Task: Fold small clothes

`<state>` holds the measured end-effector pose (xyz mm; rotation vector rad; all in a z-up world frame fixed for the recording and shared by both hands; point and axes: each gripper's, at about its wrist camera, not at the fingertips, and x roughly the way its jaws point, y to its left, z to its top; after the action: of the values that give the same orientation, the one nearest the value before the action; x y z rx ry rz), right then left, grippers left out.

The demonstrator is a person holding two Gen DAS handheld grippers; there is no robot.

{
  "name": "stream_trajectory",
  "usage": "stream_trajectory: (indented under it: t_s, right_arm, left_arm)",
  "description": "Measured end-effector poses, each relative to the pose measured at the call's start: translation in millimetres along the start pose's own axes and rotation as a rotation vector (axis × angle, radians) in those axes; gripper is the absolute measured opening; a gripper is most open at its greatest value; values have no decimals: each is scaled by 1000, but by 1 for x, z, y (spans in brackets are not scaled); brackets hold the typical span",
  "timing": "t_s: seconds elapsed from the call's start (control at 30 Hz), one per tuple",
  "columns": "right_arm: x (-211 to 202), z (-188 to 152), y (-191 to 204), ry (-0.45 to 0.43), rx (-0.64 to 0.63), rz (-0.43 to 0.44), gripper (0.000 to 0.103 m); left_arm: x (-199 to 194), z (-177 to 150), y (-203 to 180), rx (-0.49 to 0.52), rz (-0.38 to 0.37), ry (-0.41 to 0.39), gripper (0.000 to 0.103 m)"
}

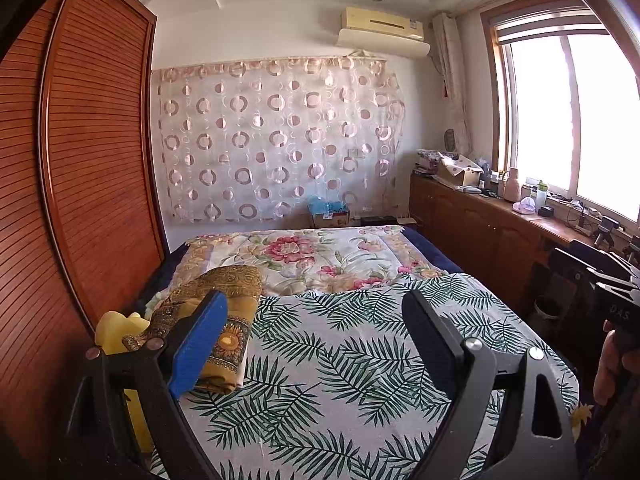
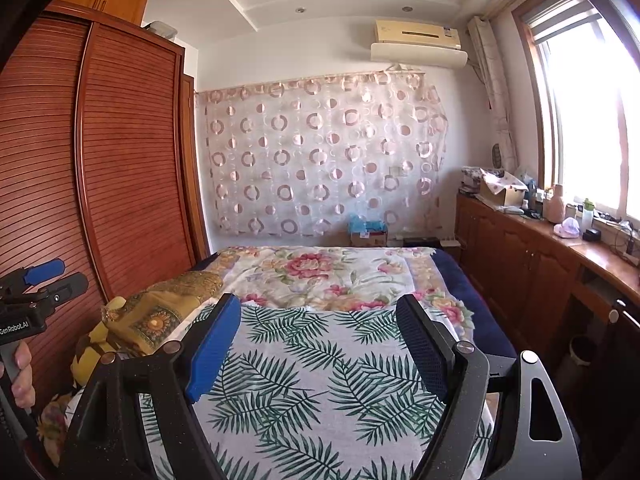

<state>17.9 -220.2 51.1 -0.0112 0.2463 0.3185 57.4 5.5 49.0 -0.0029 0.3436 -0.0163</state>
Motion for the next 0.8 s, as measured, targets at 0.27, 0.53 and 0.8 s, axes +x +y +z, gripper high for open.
stream_trajectory:
  t_s: [0.27,0.53,0.8]
  right_arm:
    - [0,1,-3,2,1,2,81]
    - [0,1,-4,3,-1,3,81]
    - [1,0,-4,5,-2,5,81]
  left_arm:
    - [0,0,0,0,-1,-1,89]
    - [0,-1,0,0,-1,-1,89]
    - [0,-1,0,1,-1,-3,89]
